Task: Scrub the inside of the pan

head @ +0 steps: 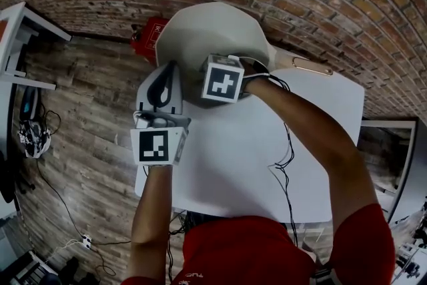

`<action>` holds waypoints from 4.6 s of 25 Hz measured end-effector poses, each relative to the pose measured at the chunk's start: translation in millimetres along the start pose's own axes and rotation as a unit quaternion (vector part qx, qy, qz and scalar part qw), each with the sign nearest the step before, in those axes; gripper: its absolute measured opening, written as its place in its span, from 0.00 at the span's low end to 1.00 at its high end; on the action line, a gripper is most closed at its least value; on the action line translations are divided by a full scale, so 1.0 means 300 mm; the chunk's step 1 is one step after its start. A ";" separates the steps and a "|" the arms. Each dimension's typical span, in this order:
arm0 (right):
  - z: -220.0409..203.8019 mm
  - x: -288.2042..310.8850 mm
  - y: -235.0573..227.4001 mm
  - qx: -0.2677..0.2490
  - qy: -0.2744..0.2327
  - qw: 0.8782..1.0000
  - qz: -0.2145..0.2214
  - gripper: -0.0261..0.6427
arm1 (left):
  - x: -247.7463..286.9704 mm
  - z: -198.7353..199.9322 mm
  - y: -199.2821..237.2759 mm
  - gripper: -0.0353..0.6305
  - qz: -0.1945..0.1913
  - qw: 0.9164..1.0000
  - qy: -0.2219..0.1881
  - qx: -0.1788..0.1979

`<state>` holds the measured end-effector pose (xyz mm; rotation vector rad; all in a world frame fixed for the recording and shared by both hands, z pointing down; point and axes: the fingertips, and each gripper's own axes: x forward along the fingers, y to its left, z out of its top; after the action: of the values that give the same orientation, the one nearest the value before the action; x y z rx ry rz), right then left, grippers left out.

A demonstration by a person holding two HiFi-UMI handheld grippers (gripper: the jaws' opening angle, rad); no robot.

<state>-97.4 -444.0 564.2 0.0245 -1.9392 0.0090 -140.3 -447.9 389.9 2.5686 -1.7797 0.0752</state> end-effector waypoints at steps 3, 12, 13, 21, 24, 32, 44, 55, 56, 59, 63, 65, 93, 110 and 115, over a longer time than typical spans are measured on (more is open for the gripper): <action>-0.030 0.009 -0.033 0.007 0.015 1.000 -0.008 0.17 | -0.002 0.008 0.007 0.07 0.003 1.000 -0.005 0.000; -0.120 0.006 -0.239 0.054 0.041 0.995 -0.066 0.17 | -0.006 -0.004 0.019 0.07 0.006 1.000 -0.005 -0.001; -0.129 0.005 -0.263 0.062 0.040 0.995 -0.074 0.17 | -0.008 -0.006 0.021 0.07 0.007 1.000 -0.002 -0.002; -0.155 -0.033 -0.378 0.067 0.029 0.988 -0.138 0.17 | -0.003 -0.013 0.013 0.07 0.007 1.000 -0.001 -0.005; -0.122 -0.073 -0.339 0.055 0.012 0.990 -0.130 0.17 | -0.005 -0.017 0.008 0.07 0.002 1.000 -0.001 -0.002; -0.068 -0.084 -0.052 -0.031 0.020 0.999 -0.012 0.17 | 0.000 0.000 0.000 0.07 -0.001 1.000 -0.009 -0.007; -0.210 -0.025 -0.116 -0.015 0.112 0.992 -0.047 0.17 | -0.014 -0.008 0.008 0.07 -0.004 1.000 -0.006 -0.006; -0.270 -0.054 -0.315 0.015 0.145 0.980 -0.136 0.17 | -0.010 -0.027 0.015 0.07 0.003 1.000 0.003 -0.003; -0.265 -0.063 -0.325 0.018 0.138 0.980 -0.144 0.17 | -0.010 -0.024 0.014 0.07 0.002 1.000 0.004 -0.002; -0.216 -0.112 -0.335 0.025 0.097 0.979 -0.177 0.17 | -0.016 -0.013 0.011 0.07 0.003 1.000 0.004 0.000; -0.121 -0.211 -0.304 0.050 0.011 0.975 -0.217 0.17 | -0.028 0.008 -0.014 0.07 0.001 1.000 0.000 -0.001; -0.079 -0.275 -0.280 0.062 -0.033 0.969 -0.236 0.17 | -0.034 0.023 -0.033 0.07 -0.002 1.000 -0.003 0.003; -0.002 -1.019 0.404 0.147 -0.538 0.788 -0.262 0.17 | -0.304 0.371 -0.474 0.07 -0.074 0.996 -0.058 -0.002; -0.069 -1.063 0.537 0.173 -0.568 0.760 -0.264 0.17 | -0.396 0.393 -0.601 0.07 -0.100 0.993 -0.058 0.015; -0.075 -1.071 0.543 0.176 -0.569 0.758 -0.266 0.17 | -0.395 0.399 -0.612 0.07 -0.104 0.993 -0.060 0.017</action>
<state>35.8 -276.6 273.6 1.0610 -3.0441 -0.0258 -6.4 -277.5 267.1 2.8218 -1.5429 -0.0526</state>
